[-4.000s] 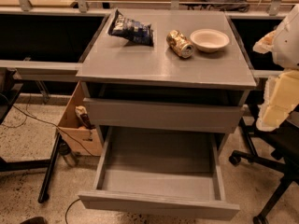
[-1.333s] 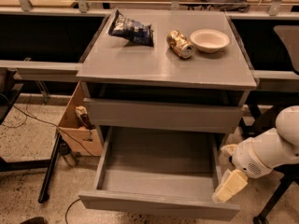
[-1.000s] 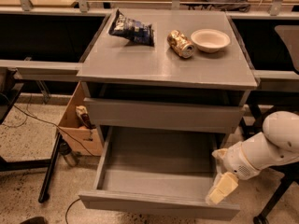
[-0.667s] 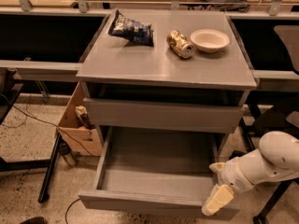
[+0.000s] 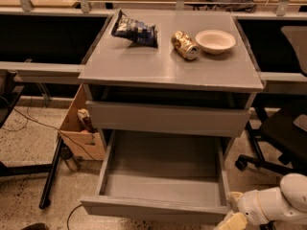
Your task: Close middle drawer
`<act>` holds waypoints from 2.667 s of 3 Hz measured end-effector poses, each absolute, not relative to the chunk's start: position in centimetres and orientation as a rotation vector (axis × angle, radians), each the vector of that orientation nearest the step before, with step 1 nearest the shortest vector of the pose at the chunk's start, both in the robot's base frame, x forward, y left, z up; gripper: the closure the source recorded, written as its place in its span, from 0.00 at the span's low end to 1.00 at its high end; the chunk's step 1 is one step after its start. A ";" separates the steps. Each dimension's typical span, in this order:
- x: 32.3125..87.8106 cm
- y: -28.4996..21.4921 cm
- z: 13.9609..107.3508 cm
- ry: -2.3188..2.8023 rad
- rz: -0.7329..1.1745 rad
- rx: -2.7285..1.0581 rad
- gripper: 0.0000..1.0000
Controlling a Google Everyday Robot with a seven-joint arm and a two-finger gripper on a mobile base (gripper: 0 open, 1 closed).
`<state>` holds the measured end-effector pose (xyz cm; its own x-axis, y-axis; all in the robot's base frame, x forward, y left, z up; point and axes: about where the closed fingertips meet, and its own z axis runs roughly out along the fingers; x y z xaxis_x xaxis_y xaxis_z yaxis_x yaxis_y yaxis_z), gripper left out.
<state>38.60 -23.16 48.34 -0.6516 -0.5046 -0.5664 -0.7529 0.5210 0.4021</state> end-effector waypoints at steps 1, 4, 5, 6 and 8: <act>37.6 -27.4 48.5 2.355 0.840 -0.834 0.00; 36.7 -30.1 45.0 2.416 0.824 -0.671 0.00; 36.0 -29.5 41.0 2.423 0.859 -0.568 0.00; 36.5 -29.1 37.6 2.347 0.851 -0.338 0.00; 38.6 -27.3 35.5 2.289 0.839 -0.109 0.00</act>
Offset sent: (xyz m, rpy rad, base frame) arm -0.0095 -0.0894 0.0402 0.0410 -0.1808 -0.3256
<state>38.63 -27.31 35.53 -0.7602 0.1480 -0.6326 -0.2957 0.7881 0.5398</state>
